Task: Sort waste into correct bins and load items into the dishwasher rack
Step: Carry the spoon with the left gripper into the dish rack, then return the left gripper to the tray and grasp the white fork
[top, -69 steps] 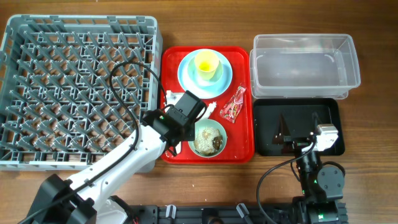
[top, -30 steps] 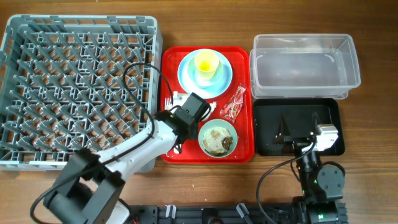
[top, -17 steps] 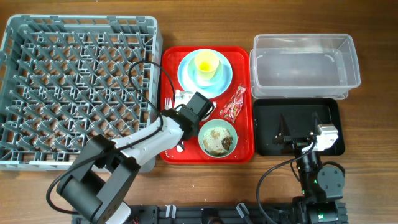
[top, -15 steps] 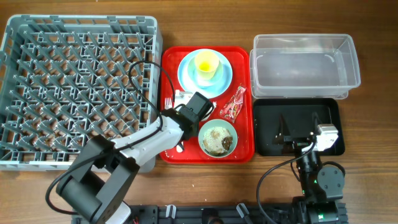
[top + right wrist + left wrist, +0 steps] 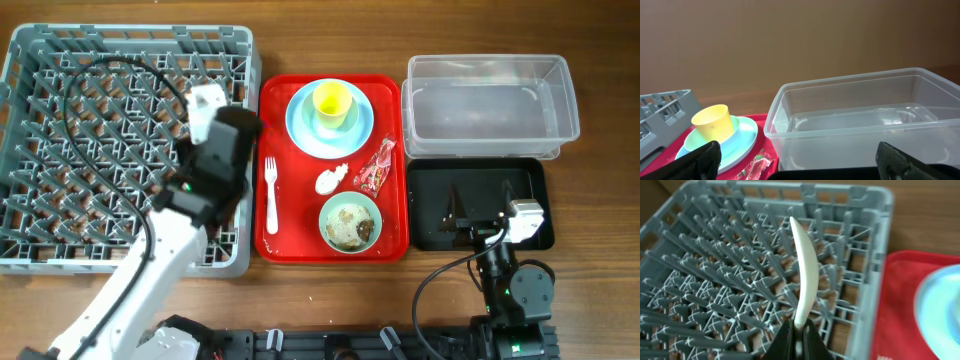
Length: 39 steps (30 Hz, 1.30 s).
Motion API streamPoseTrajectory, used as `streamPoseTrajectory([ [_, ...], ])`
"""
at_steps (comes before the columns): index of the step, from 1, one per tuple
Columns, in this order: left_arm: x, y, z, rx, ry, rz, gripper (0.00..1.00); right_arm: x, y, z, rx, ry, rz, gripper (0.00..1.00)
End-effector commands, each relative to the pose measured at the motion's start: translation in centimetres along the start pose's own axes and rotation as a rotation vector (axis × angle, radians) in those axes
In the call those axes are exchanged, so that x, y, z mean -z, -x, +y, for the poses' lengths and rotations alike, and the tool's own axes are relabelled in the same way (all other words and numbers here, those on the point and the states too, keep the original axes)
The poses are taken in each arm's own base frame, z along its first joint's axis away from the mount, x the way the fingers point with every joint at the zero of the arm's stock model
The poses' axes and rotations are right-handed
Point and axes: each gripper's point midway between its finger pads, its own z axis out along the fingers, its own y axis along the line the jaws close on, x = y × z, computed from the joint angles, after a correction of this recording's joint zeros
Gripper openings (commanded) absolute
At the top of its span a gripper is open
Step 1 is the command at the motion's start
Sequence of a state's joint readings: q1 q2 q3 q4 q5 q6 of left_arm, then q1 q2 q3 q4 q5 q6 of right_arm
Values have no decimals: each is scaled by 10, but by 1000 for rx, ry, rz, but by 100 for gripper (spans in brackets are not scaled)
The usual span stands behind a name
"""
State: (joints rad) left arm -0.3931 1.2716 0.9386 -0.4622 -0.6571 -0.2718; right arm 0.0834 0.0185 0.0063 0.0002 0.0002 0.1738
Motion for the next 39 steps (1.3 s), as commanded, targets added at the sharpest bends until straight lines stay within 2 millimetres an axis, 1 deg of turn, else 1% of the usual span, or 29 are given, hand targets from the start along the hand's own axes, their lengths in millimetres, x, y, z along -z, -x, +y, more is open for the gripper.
streamPoseTrajectory([
  [1,-33,-7,-15,-94,-127,76,4,0,2,0,11,-1,-9,100],
  [3,-41,-11,-27,-118,-185,92,4,0,2,0,10,-1,-9,100],
  [6,-45,-19,-38,-125,-233,120,4,0,2,0,10,-1,-9,100],
  [8,-52,-28,-41,-138,-230,149,4,0,2,0,11,-1,-9,100],
  [12,-72,-51,-48,-169,-216,212,4,0,2,0,10,-1,-9,100],
  [13,-74,-49,-48,-167,-209,203,10,0,2,0,11,-1,-9,100],
  [14,-74,-44,-46,-160,-195,183,34,0,2,0,10,-1,-9,100],
  [15,-74,-37,-43,-152,-176,158,40,0,2,0,11,-1,-9,100],
  [16,-73,-29,-37,-144,-143,130,43,0,2,0,10,-1,-9,100],
  [18,-63,-13,-31,-119,-130,77,45,0,2,0,10,-1,-9,100],
  [19,-52,-2,-30,-104,-146,44,44,0,2,0,10,-1,-9,100],
  [21,-24,8,-33,-68,-186,9,39,0,2,0,11,-1,-9,100],
  [22,-1,8,-42,-42,-253,12,36,0,2,0,10,-1,-9,100],
  [23,15,5,-52,-33,-316,22,33,0,2,0,11,-1,-9,100],
  [24,37,-3,-65,-7,-405,55,29,0,2,0,10,-1,-9,99],
  [25,51,-12,-73,11,-449,90,25,0,2,0,10,-1,-9,100],
  [26,60,-28,-78,31,-465,152,22,0,2,0,10,-1,-9,100],
  [28,63,-65,-81,36,-430,287,20,0,2,0,11,-1,-9,100],
  [29,59,-83,-83,33,-407,341,20,0,2,0,10,-1,-9,100],
  [30,52,-104,-87,-3,-382,394,22,0,2,0,11,-1,-9,99],
  [32,40,-130,-93,-55,-340,466,24,0,2,0,11,-1,-9,100],
  [36,15,-168,-102,21,-228,584,23,0,2,0,11,-1,-9,100],
  [37,11,-174,-103,42,-203,601,24,0,2,0,11,-1,-9,100],
  [39,-1,-182,-98,44,-130,594,29,0,2,0,11,-1,-9,100],
])
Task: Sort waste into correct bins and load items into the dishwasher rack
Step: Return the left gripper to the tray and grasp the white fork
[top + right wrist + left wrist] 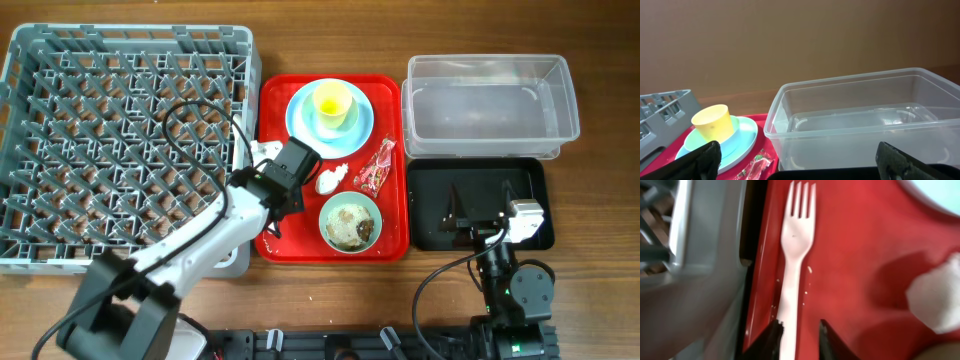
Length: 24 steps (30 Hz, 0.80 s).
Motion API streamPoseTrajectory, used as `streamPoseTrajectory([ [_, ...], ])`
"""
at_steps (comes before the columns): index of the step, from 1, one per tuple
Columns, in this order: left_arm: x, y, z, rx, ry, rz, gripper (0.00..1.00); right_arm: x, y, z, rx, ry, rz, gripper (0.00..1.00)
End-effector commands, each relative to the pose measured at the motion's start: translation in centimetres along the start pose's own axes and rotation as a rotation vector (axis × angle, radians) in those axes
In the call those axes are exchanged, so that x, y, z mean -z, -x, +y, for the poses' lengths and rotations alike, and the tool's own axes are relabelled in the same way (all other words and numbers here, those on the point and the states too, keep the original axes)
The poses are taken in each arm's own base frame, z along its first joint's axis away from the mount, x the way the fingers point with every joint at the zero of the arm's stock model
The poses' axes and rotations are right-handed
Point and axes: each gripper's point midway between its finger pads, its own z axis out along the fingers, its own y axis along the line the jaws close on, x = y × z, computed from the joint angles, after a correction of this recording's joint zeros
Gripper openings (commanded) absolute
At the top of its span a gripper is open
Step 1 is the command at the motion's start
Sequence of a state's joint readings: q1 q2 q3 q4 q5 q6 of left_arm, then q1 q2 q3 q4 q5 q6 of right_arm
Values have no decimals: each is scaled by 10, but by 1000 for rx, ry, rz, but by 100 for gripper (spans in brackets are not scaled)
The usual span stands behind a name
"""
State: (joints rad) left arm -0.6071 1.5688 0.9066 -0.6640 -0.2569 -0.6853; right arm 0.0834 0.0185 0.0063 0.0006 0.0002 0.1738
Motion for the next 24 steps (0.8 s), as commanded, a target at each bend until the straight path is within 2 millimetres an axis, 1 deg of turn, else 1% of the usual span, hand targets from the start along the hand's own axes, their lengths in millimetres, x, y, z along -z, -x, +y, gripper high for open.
streamPoseTrajectory([
  [1,-17,-3,8,70,76,-4,31,0,2,0,11,-1,-9,100],
  [4,-29,-5,5,67,81,4,31,0,2,0,10,-1,-9,100],
  [7,-34,-3,4,64,87,-7,31,0,2,0,10,-1,-9,100],
  [10,-34,1,4,61,90,-23,29,0,2,0,10,-1,-9,100],
  [12,-34,0,4,59,89,-22,22,0,2,0,11,-1,-9,100],
  [13,-35,0,4,59,90,-22,22,0,2,0,11,-1,-9,100],
  [15,-35,0,4,59,90,-22,22,0,2,0,11,-1,-9,100],
  [19,-35,1,4,58,90,-23,24,0,2,0,11,-1,-9,100],
  [24,-34,4,6,58,103,-42,24,0,2,0,11,-1,-9,99],
])
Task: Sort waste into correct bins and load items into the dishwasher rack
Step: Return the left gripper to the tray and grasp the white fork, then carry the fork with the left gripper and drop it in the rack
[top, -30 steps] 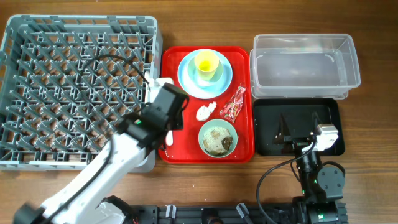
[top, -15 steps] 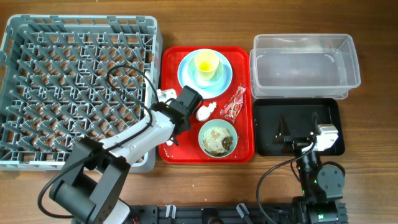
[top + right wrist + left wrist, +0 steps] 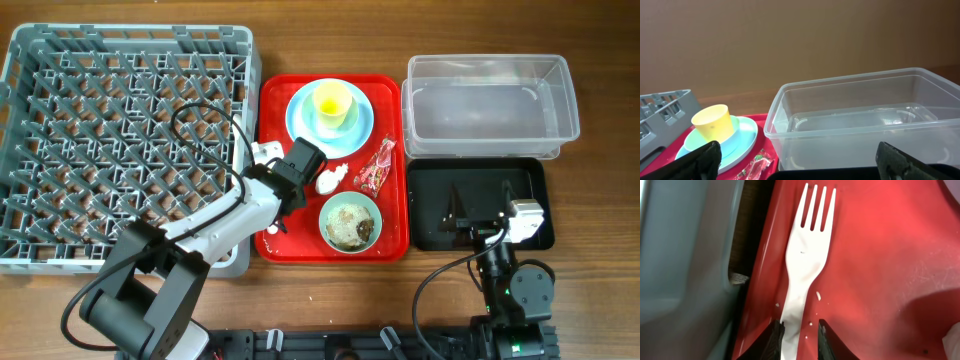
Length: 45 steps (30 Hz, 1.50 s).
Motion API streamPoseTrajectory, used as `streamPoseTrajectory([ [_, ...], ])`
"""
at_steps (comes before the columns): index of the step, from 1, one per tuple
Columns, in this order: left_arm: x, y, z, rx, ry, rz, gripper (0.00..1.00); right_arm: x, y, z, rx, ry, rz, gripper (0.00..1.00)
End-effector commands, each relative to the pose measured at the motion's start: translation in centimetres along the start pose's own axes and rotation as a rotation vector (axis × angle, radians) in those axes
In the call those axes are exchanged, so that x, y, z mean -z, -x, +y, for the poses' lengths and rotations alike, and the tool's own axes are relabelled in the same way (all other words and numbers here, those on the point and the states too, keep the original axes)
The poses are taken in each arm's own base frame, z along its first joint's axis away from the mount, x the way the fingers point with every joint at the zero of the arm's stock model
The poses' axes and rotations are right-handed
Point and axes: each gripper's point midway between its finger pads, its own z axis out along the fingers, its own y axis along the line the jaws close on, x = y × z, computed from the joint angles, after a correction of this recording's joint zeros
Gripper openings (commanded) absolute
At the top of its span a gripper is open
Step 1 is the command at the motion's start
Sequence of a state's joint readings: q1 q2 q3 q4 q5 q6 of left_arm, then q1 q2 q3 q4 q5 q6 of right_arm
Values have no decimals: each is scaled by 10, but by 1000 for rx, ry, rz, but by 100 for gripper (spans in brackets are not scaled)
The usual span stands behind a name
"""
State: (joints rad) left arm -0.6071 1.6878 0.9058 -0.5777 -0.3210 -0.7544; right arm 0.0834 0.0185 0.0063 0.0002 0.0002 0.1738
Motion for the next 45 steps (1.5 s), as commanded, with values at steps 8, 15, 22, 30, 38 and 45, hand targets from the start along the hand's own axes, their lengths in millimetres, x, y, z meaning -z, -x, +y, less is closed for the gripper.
streamPoseTrajectory([
  [8,-4,6,0,-72,15,-39,21,0,2,0,11,-1,-9,100],
  [15,-4,10,2,-116,35,-65,24,0,2,0,11,-1,-9,100],
  [22,-15,-3,12,-122,49,-54,25,0,2,0,11,-1,-9,100],
  [30,-18,-11,-5,-108,-52,-20,13,0,2,0,11,-1,-9,100],
  [38,-1,6,-13,-125,-95,-84,4,0,2,0,11,-1,-9,100],
  [45,109,80,-2,-245,-165,-459,4,0,2,0,11,-1,-9,100],
])
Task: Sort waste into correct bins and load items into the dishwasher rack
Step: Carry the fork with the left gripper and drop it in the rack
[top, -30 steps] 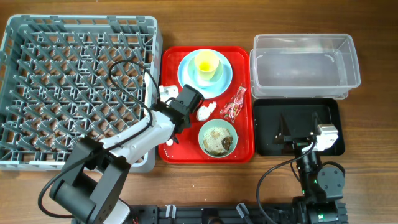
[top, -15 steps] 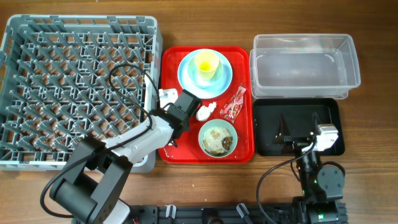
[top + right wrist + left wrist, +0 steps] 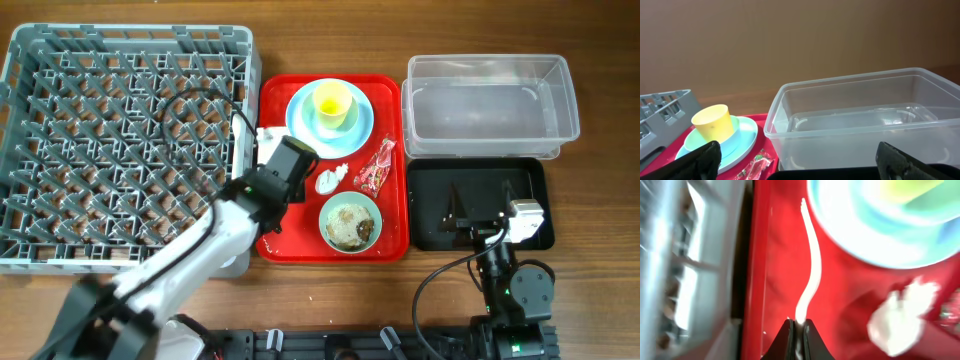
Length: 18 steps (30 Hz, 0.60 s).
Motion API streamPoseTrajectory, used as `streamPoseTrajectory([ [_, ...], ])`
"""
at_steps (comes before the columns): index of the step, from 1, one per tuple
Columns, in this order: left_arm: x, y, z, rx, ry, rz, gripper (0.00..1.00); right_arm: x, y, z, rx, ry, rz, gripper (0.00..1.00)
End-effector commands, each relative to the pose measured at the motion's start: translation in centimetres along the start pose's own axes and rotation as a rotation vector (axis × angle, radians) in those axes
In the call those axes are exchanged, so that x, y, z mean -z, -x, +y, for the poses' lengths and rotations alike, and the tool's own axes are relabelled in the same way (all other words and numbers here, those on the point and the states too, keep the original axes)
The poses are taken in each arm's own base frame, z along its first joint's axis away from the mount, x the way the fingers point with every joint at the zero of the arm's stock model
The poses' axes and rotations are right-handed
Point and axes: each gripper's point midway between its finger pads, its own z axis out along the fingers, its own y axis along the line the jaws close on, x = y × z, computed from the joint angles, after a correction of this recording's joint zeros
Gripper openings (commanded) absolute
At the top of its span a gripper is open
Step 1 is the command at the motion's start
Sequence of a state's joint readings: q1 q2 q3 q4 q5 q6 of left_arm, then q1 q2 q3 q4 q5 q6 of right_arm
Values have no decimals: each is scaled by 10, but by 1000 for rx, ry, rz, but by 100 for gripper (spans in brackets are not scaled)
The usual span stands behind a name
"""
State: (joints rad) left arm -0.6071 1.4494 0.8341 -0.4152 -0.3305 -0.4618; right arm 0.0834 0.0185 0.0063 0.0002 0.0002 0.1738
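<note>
My left gripper (image 3: 799, 330) is shut on the handle of a white plastic fork (image 3: 812, 265), which shows edge-on above the left side of the red tray (image 3: 396, 243). In the overhead view the left arm (image 3: 285, 165) reaches over that side of the tray, next to the grey dishwasher rack (image 3: 120, 140). The tray carries a blue plate (image 3: 303, 125) with a yellow cup (image 3: 331, 100), a bowl of food scraps (image 3: 350, 222), a crumpled tissue (image 3: 331, 180) and a red wrapper (image 3: 376, 168). My right gripper (image 3: 800, 165) stands open and empty over the black bin (image 3: 530, 235).
A clear plastic bin (image 3: 490, 105) stands at the back right, just behind the black bin. The rack's right wall (image 3: 670, 280) runs close along the tray's left rim. Bare wooden table lies in front of the tray.
My left gripper was open astride the fork's handle with the fork flat on the tray. It is now shut on the handle, and the fork is turned on edge above the tray. The right arm is unchanged.
First my left gripper held a white curved utensil over the rack while the fork lay on the tray. Then it stood open around the fork's handle on the tray, then closer to it. Now it holds the fork. The right gripper stayed open over the black bin.
</note>
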Motion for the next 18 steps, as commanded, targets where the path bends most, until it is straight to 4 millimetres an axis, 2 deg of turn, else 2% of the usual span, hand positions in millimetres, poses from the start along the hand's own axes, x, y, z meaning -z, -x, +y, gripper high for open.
streamPoseTrajectory([
  [1,63,62,26,-81,84,-275,4,0,2,0,11,-1,-9,100],
  [3,92,83,57,-53,193,-387,4,0,2,0,10,-1,-9,100],
  [4,97,88,69,-30,224,-404,4,0,2,0,11,-1,-9,100],
  [6,92,90,89,8,268,-389,4,0,2,0,11,-1,-9,100],
  [7,80,89,102,23,311,-356,4,0,2,0,11,-1,-9,100],
  [11,29,66,100,3,263,-186,4,0,2,0,11,-1,-9,100],
  [13,12,59,99,-36,277,-146,4,0,2,0,11,-1,-9,100],
  [16,0,54,99,-63,287,-115,5,0,2,0,11,-1,-9,100],
  [17,0,53,99,-62,288,-114,9,0,2,0,11,-1,-9,100],
  [18,0,54,99,-62,288,-115,19,0,2,0,11,-1,-9,100],
])
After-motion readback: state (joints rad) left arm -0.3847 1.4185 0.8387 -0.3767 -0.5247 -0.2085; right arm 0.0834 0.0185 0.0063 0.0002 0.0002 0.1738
